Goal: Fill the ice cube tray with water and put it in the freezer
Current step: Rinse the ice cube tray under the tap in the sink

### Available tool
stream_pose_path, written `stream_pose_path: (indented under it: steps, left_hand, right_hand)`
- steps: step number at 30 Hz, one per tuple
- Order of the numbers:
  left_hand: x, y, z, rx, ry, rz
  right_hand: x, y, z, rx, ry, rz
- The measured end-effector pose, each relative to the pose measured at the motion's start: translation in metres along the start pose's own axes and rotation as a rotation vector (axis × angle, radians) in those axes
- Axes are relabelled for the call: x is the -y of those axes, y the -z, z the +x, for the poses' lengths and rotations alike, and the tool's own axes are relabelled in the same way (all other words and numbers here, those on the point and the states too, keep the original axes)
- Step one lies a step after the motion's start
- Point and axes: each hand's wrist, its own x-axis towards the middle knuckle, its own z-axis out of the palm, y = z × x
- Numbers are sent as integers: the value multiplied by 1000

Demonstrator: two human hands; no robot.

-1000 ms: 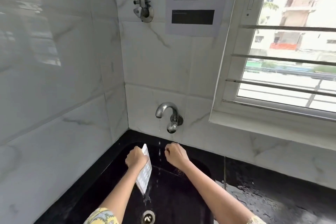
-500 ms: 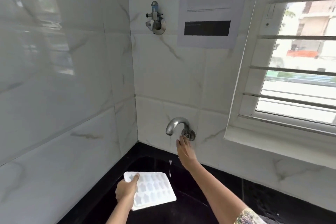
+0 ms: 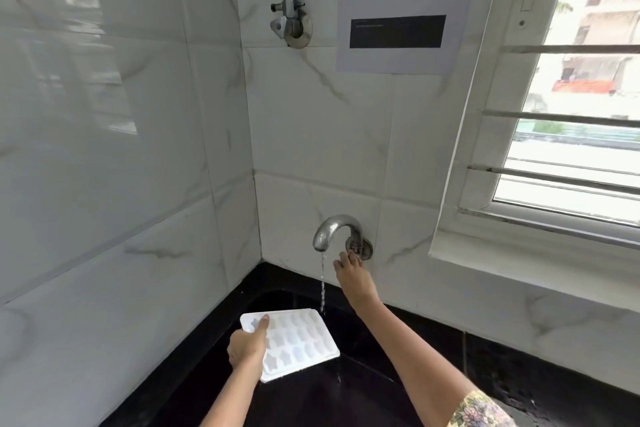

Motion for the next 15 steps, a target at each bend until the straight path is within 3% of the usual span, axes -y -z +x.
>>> stream_pose_path:
  steps: [15]
  left_hand:
    - [3, 4, 2, 13, 1, 57]
  right_hand:
    - [-1, -2, 2, 24, 45, -142]
